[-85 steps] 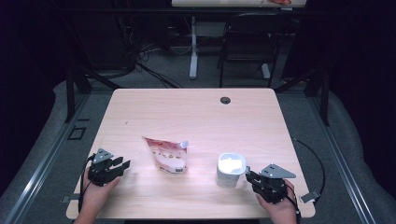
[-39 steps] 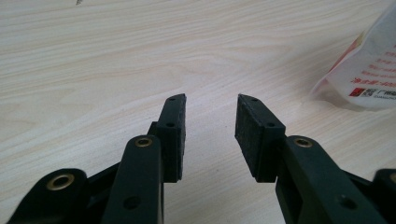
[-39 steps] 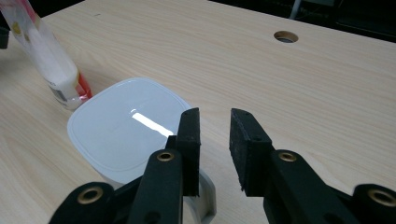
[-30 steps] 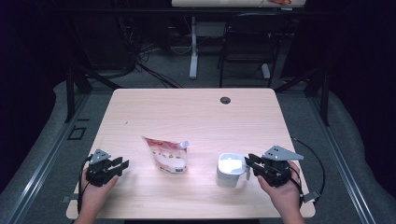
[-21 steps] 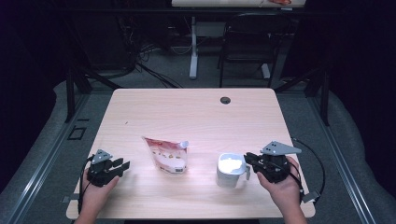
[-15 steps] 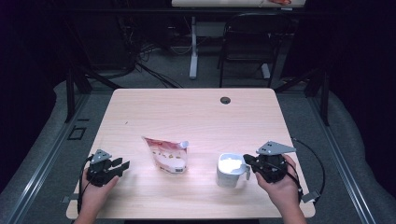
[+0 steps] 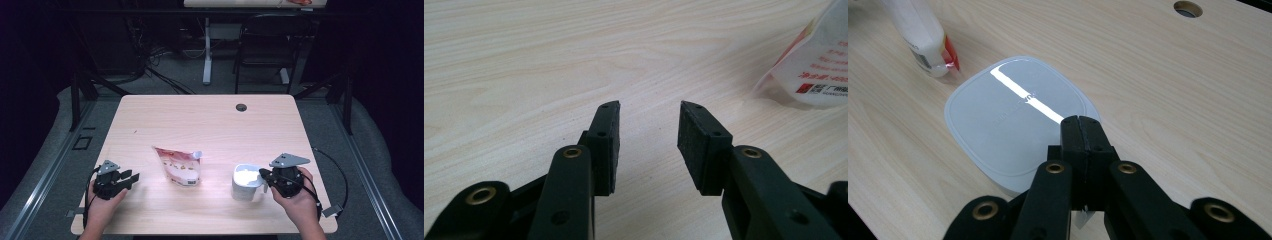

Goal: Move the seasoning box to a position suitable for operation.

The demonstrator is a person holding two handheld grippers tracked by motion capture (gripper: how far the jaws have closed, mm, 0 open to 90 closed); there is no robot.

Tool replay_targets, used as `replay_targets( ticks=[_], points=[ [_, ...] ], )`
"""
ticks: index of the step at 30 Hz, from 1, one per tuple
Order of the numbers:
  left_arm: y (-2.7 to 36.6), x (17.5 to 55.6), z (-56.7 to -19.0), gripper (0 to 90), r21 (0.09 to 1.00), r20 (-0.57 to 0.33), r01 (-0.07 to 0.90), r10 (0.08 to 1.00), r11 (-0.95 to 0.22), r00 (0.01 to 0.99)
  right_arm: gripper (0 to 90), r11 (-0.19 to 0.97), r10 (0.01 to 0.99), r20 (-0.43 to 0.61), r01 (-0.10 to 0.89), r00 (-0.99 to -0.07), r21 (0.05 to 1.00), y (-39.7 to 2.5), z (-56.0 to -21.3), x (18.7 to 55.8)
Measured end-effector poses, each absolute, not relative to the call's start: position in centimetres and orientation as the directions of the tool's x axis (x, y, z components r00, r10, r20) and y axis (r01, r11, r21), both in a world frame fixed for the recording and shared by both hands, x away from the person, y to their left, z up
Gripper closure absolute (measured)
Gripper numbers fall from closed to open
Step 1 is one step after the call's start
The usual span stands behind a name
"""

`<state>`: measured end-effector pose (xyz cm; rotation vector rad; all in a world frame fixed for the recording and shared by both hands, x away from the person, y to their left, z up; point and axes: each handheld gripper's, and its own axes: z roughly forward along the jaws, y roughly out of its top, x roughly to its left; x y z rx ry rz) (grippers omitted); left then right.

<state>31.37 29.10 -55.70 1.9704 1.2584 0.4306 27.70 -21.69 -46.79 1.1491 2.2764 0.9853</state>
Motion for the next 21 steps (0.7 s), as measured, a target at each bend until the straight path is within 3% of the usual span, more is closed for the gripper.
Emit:
replay_targets(
  ticks=[21],
  points=[
    [29.31, 31.42, -55.8, 58.9, 0.734, -0.106, 0.636, 0.885, -0.238, 0.453, 90.0, 0.342, 0.822, 0.039, 0.548, -0.568, 0.763, -22.53, -47.21, 27.7]
  ],
)
